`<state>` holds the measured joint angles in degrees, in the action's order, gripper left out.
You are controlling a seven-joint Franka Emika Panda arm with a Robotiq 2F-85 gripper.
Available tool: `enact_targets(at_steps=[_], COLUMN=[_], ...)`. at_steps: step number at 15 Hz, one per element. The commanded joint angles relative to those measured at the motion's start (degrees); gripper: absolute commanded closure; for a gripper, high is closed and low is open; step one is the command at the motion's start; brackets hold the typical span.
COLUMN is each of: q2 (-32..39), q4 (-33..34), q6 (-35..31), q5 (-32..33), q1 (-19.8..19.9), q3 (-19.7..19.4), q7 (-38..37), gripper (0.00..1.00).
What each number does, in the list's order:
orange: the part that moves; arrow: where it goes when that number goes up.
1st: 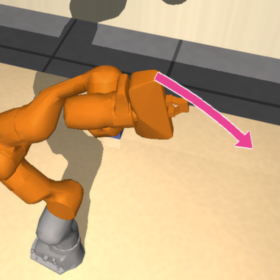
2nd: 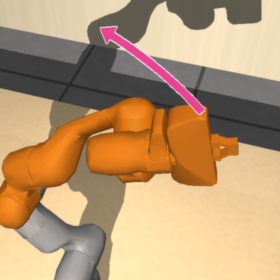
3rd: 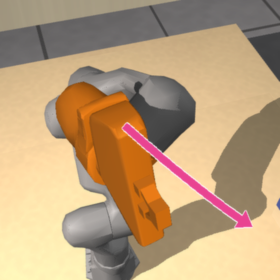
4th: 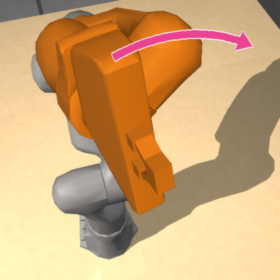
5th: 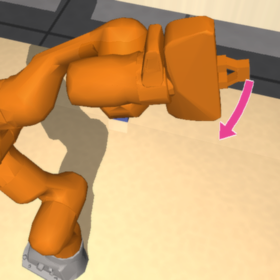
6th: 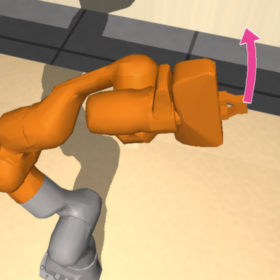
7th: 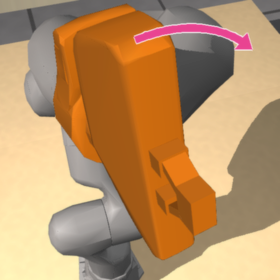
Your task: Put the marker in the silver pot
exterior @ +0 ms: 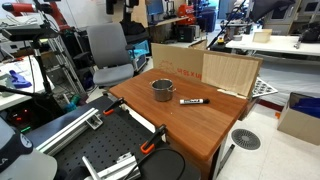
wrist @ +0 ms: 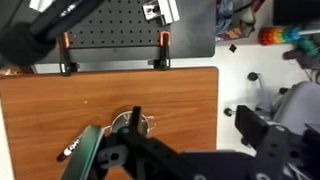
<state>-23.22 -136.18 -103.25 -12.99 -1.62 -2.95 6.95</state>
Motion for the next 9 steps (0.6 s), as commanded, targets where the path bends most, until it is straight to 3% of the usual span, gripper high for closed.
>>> enact_targets(at_steps=[1, 9], q2=[4.25, 18.95], q4=[1.03, 7.24], q6=[-3.04, -7.83], q5=[-4.66, -11.19], q1=[0.96, 4.16], q3=[-1.83, -4.74], q7=[1.20, 2.94], gripper=[0.00, 0.00])
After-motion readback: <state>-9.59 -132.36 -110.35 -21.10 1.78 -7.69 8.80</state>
